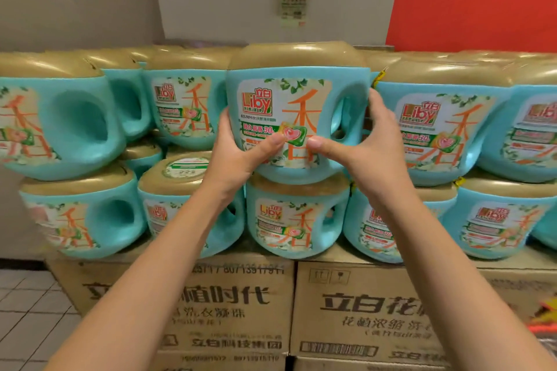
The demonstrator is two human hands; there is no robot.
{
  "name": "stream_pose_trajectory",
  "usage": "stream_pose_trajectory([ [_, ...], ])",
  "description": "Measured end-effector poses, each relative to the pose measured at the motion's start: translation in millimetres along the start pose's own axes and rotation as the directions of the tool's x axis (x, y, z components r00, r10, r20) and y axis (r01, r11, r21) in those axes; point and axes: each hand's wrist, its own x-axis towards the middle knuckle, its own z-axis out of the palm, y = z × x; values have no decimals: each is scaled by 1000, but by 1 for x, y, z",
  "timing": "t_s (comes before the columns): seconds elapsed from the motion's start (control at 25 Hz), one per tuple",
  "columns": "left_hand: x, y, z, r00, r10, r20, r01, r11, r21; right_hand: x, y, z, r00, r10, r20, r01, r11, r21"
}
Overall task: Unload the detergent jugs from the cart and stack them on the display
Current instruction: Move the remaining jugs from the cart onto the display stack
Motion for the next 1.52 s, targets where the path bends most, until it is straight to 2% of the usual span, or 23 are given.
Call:
stream_pose_trajectory([
  [0.2,14,-19,-4,1000,-7,20,6,999,46,-4,16,14,997,18,-78,-25,996,-84],
  [0.32,20,-24,-5,1000,-13,17,12,999,38,-14,19,17,973,-115,-201,55,959,-279],
  [0.4,21,-25,-3,1000,-11,19,11,999,47,-35,33,18,928,-210,-307,114,946,-302],
  [0.44,20,-26,-2,1000,-6,21,5,999,53,-50,44,20,922,-202,-330,110,954,-278],
  [0.48,20,-26,-1,1000,0,23,-1,998,55,-66,55,24,939,-141,-315,64,968,-244],
  [0.56,20,-25,1,1000,8,28,-10,998,59,-91,76,35,981,74,-177,-108,977,-186],
  [0.6,19,-24,2,999,13,31,-14,998,60,-97,84,41,981,163,-103,-179,969,-171],
  [0.68,18,-22,5,999,21,35,-23,998,58,-100,94,52,970,239,-40,-242,959,-149],
  [1.2,14,-16,5,999,46,8,-47,995,90,-91,107,67,969,231,-85,-240,963,-123],
  [1.52,12,-17,-1,1000,-2,8,2,994,107,-92,107,70,965,242,-102,-254,960,-121],
])
